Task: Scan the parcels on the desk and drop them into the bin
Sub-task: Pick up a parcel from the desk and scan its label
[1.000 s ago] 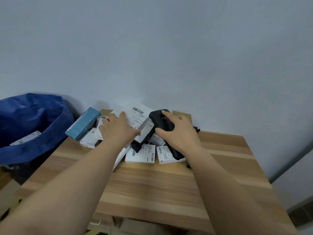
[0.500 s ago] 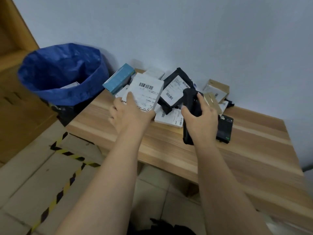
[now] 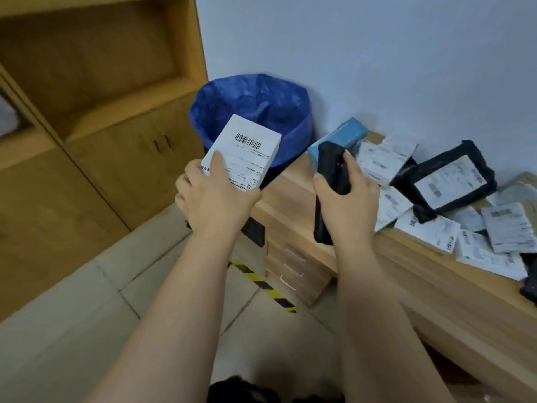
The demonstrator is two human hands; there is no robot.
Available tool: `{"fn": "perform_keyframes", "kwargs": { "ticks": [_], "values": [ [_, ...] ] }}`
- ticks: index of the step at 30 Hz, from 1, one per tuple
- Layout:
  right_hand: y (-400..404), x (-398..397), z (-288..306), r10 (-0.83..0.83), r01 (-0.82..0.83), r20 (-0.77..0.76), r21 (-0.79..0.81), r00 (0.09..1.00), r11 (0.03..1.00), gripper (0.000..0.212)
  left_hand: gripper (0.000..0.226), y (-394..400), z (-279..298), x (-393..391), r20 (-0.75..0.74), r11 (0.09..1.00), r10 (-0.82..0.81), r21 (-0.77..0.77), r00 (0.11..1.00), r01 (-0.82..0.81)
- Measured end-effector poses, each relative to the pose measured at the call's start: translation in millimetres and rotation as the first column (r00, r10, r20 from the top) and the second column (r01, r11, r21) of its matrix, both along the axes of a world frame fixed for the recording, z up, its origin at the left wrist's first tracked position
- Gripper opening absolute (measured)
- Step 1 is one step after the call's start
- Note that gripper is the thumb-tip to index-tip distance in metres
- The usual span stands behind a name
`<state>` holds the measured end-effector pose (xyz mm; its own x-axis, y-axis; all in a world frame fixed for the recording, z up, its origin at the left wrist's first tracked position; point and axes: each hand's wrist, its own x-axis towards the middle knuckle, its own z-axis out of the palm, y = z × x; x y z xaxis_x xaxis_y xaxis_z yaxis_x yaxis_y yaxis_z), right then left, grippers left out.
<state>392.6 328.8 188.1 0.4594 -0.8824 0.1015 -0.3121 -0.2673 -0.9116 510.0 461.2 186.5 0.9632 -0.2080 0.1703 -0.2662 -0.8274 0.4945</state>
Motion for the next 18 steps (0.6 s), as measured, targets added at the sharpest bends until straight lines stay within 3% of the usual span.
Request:
{"fn": "perform_keyframes", "kwargs": {
  "ticks": [8,18],
  "values": [
    [75,120,1,0.233,-0.233,-0.025,-0.027,0.972,0.972,0.068,0.093,81,-1,84,0.007,0.985,0.171,0.003,0.985,-0.171],
    [78,280,-10,0.389,-0.398,-0.094,-0.108,0.916,0.911,0.066,0.091,103,-5,221,0.016,0.937,0.350,-0.009,0.937,-0.350]
  ]
}}
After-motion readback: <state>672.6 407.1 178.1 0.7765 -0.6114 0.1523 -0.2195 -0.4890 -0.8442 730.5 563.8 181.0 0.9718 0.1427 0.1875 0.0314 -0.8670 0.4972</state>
